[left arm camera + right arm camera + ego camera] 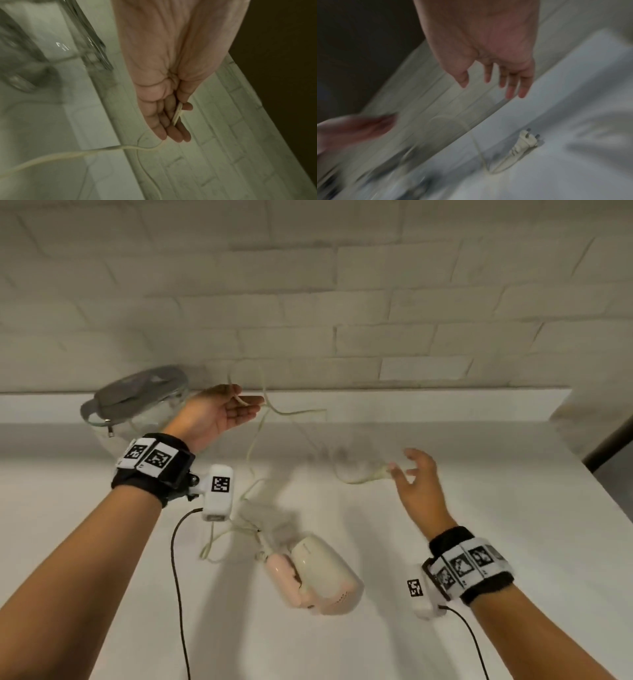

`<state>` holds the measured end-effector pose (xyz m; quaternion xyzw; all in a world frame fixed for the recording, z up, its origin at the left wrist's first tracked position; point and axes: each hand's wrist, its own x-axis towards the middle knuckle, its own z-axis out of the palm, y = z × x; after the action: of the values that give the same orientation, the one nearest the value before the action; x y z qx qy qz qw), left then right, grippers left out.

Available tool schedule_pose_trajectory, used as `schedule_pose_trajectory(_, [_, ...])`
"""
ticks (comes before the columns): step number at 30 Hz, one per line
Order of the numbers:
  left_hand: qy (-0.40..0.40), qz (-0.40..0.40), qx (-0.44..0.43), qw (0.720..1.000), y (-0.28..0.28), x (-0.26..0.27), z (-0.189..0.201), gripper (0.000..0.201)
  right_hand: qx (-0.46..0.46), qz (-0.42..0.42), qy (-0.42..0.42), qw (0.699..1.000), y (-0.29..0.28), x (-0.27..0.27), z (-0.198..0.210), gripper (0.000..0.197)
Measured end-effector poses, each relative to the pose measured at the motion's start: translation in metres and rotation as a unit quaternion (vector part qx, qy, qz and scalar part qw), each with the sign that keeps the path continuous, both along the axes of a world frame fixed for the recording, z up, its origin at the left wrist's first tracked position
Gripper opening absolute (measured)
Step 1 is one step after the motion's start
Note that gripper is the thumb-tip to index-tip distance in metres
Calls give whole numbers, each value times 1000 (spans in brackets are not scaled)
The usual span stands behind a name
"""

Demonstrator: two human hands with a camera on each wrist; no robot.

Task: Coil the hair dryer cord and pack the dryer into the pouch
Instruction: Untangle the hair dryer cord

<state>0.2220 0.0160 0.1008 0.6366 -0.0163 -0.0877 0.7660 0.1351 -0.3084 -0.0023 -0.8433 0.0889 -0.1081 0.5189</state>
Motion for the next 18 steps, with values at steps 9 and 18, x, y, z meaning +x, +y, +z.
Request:
schedule_pose_trajectory(9, [23,120,-47,991,90,-55,-35,46,-400,450,126,788,114,-61,-41,83])
schedule_pose_trajectory(18, [129,336,-51,932,163,-101,-95,46,-610,279,262,694,21,-24,-19,77])
